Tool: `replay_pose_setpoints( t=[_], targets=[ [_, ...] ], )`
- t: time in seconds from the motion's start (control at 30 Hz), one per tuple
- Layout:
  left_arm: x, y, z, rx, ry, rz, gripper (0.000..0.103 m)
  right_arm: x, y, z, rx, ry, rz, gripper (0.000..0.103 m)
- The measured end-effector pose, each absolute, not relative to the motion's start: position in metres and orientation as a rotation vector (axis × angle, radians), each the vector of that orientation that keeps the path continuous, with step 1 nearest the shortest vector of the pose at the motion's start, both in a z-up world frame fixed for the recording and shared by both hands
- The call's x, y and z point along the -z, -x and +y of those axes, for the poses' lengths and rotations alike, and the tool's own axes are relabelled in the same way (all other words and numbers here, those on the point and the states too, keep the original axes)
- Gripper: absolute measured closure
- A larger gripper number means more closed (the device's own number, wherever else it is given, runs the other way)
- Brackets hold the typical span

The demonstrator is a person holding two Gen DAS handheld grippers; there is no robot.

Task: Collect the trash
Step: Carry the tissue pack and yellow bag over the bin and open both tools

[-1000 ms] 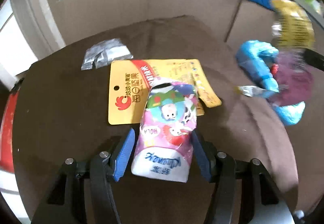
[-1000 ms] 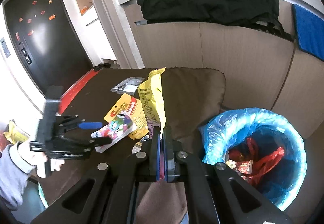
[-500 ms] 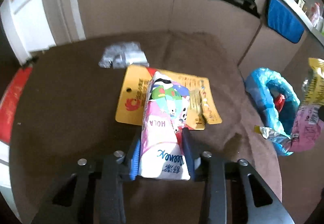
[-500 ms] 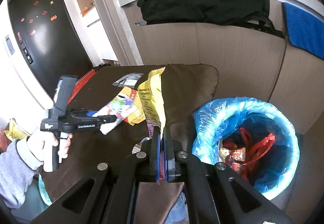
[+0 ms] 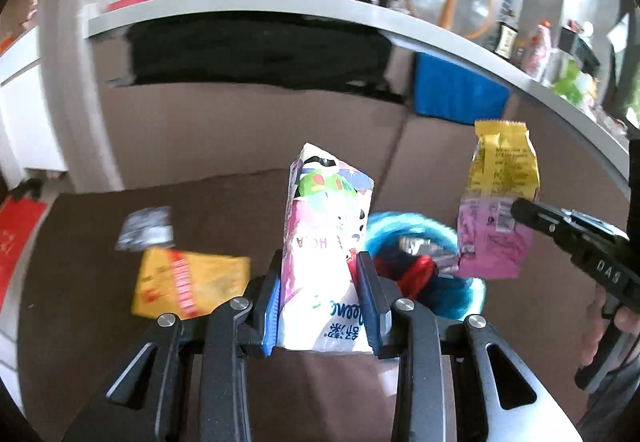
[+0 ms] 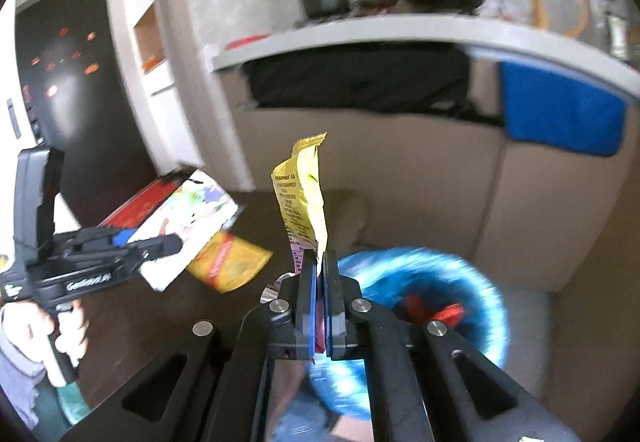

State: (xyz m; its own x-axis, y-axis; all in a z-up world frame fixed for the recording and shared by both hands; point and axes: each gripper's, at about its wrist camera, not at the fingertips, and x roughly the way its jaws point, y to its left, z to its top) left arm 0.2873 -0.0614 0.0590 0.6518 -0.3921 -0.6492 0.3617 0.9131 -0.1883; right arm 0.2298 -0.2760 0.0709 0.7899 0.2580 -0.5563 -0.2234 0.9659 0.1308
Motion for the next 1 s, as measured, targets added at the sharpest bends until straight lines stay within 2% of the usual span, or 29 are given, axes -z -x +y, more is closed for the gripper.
replay_pose_setpoints(
  t=[0.2,0.5,0.63,0.73,0.87,1.0],
  targets=[
    [-0.028,-0.302,-0.128,0.501,0.069,0.813,0.069,-0.068,-0.227,-0.331,-0.148,-0.083,0.635,0.1],
    [0.021,-0.322,-0.18,0.525,0.087,0.911,0.067,-0.003,-0.256,-0.36,-0.123,-0.146,0.769,0.1],
    [0.042,-0.335,-0.187,0.544,0.093,0.962,0.066,0.03,-0.277,-0.359,-0.131,-0.161,0.834,0.094],
    [0.051,-0.34,-0.191,0.546,0.09,0.973,0.061,0.044,-0.283,-0.359,-0.144,-0.172,0.862,0.072],
    [0.047,-0.338,-0.194,0.55,0.054,0.919,0.055,0.049,-0.287,-0.359,-0.119,-0.156,0.867,0.071],
    [0.041,-0.336,-0.19,0.555,0.039,0.891,0.055,0.04,-0.282,-0.359,-0.091,-0.132,0.846,0.071]
  ],
)
